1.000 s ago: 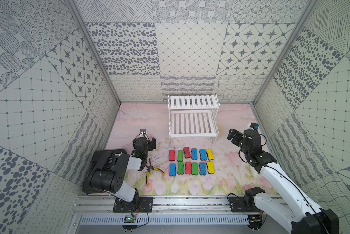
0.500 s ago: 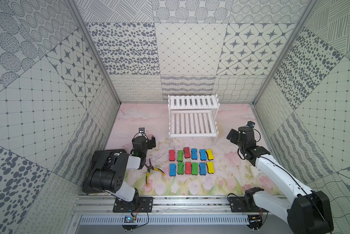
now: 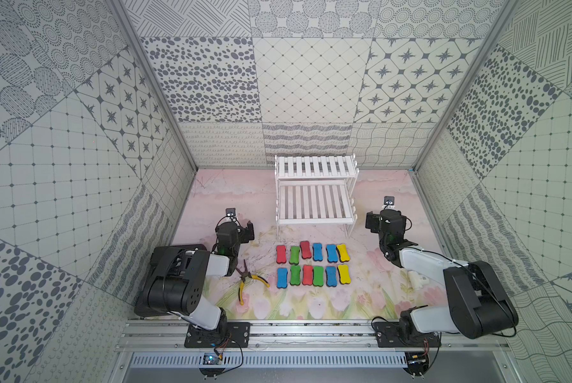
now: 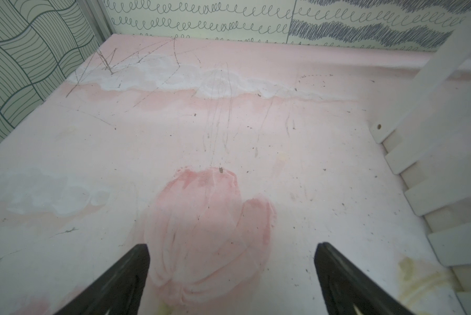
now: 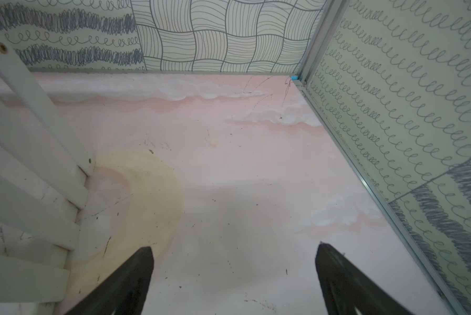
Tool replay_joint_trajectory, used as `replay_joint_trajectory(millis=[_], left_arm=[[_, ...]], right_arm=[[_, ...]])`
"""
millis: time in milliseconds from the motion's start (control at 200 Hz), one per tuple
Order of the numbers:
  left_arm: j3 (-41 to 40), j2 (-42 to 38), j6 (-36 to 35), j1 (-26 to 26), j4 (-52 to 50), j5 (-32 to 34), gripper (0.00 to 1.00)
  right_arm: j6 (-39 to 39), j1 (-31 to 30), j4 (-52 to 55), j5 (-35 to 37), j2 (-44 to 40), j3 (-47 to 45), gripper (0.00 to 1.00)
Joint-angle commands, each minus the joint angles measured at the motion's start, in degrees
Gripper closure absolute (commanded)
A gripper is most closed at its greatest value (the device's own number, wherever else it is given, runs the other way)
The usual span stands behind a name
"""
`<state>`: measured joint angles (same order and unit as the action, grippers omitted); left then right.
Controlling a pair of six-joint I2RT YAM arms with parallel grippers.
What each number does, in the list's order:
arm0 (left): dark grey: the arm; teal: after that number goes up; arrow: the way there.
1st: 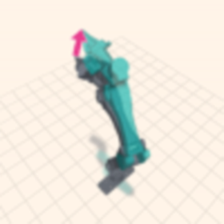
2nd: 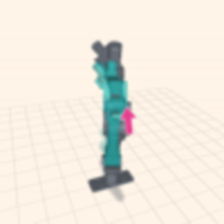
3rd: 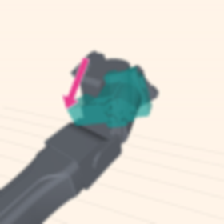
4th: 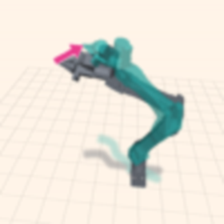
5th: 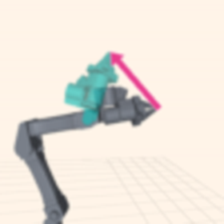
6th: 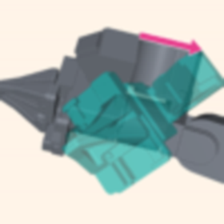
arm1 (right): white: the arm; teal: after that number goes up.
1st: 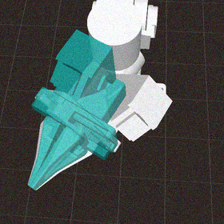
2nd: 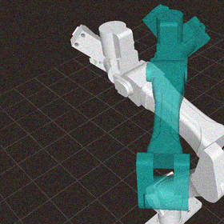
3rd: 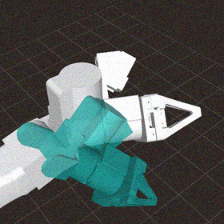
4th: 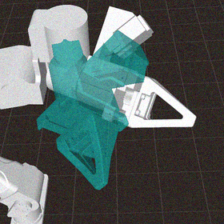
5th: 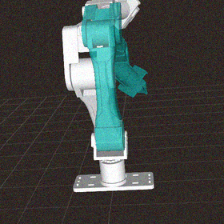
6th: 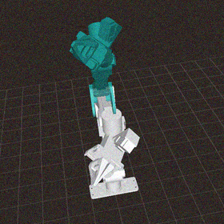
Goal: Remove the whiteboard erasers from the shelf
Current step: Reset both arms
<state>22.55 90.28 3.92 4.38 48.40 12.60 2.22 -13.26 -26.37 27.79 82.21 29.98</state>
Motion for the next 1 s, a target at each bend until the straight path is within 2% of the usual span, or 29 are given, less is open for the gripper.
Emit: replay_joint_trajectory(millis=[0, 110, 185, 420, 500, 530, 545, 610, 670, 745, 995], left_arm=[[0.49, -0.02, 0.51, -0.19, 1.17, -1.0, 0.01], [0.48, 0.03, 0.48, -0.19, 1.08, -1.0, 0.01], [0.57, 0.07, 0.52, -0.2, 0.99, -1.02, 0.01], [0.53, -0.01, 0.59, -0.17, 1.0, -1.09, 0.01], [0.54, -0.01, 0.61, -0.18, 1.02, -1.09, 0.01], [0.53, -0.02, 0.56, -0.23, 0.99, -1.09, 0.01], [0.49, -0.08, 0.63, -0.25, 1.01, -1.09, 0.01], [0.53, -0.06, 0.56, -0.29, 1.0, -1.08, 0.01], [0.49, -0.04, 0.57, -0.34, 1.08, -1.12, 0.01], [0.48, -0.02, 0.62, -0.3, 1.0, -1.11, 0.01], [0.5, -0.06, 0.56, -0.27, 1.0, -1.17, 0.01]], right_arm=[[-4.93, 0.72, -14.02, -1.98, 3.06, -2.24, 0.03], [-5.15, 1.6, -19.43, -4.17, 5.98, -3.9, 0.03], [-2.89, 3.47, -14.87, -7.05, 4.77, -2.99, 0.03], [-1.64, 6.86, -14.78, -15.23, 4.78, -3.23, 0.03], [-0.89, 8.65, -19.25, -19.68, 5.65, -6.33, 0.03], [-1.1, 8.61, -29.83, -19.04, 8.6, -8.54, 0.03], [-1.56, 8.29, -31.23, -18.96, 8.98, -9.33, 0.03], [-2.51, 7.75, -22.48, -20.11, 5.81, -7.89, 0.03], [-2.02, 7.97, -27.6, -19.64, 8.05, -8.45, 0.03], [-0.33, 9.6, -20.84, -21.37, 6.58, -6.45, 0.03], [0.22, 10.41, -21.95, -22.25, 6.73, -6.75, 0.03]])
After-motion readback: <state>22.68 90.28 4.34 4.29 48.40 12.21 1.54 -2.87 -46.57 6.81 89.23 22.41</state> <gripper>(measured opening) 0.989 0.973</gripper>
